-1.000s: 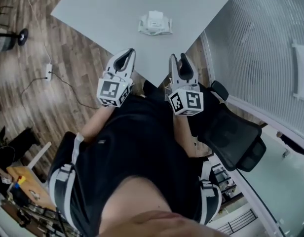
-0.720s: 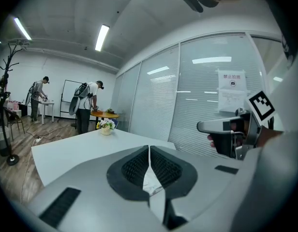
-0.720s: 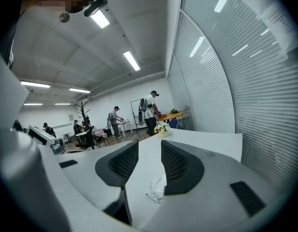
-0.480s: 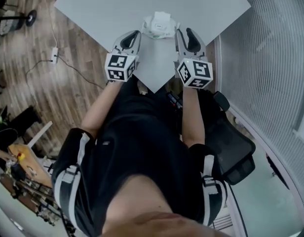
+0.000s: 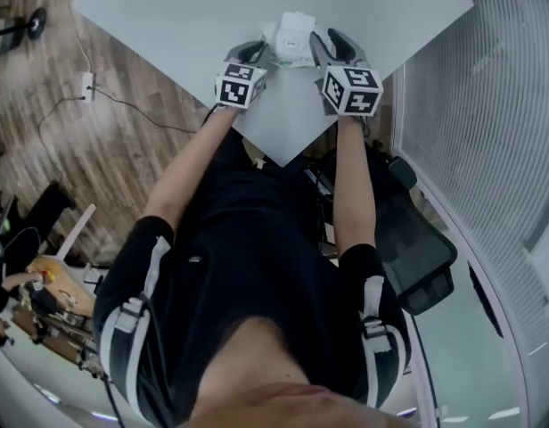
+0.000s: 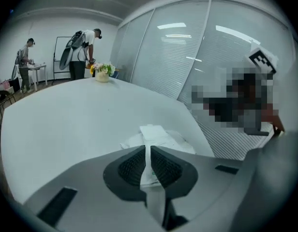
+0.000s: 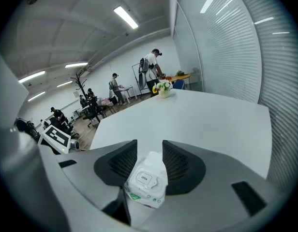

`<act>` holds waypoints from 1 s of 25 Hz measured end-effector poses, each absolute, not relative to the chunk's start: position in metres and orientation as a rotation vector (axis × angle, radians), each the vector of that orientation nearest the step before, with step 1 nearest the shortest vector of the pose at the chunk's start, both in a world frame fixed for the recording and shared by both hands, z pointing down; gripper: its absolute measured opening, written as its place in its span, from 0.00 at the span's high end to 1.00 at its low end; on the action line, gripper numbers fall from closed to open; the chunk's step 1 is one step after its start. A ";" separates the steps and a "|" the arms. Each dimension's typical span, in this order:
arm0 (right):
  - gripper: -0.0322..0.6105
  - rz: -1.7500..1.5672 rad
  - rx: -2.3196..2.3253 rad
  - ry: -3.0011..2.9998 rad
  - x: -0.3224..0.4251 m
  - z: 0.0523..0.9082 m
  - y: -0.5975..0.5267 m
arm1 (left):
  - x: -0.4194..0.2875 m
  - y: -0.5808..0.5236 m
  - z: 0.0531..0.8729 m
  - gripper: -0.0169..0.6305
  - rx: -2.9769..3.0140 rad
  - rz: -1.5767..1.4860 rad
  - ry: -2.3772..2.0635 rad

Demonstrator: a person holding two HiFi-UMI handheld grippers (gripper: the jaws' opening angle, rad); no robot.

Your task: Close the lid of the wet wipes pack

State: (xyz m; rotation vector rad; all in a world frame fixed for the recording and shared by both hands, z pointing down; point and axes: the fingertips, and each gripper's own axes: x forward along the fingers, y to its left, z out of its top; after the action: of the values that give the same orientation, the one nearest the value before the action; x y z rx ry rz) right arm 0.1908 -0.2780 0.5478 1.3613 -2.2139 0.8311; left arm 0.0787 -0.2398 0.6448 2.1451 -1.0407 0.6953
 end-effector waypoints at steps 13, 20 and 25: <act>0.56 1.062 0.969 -2.015 0.211 0.680 -0.326 | 0.098 -0.247 0.688 0.93 2.066 0.783 -0.941; 0.56 1.102 0.765 -2.043 0.191 0.685 -0.329 | 0.097 -0.250 0.687 0.93 2.068 0.772 -0.922; 0.59 1.036 0.682 -2.071 0.192 0.671 -0.320 | 0.101 -0.251 0.685 0.93 2.075 0.758 -0.906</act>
State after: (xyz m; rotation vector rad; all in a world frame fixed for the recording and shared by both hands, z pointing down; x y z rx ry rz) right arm 0.1920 -0.3201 0.6708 0.6819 -2.0713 1.0364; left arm 0.1005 -0.2507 0.6849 2.0751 -0.9063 0.7578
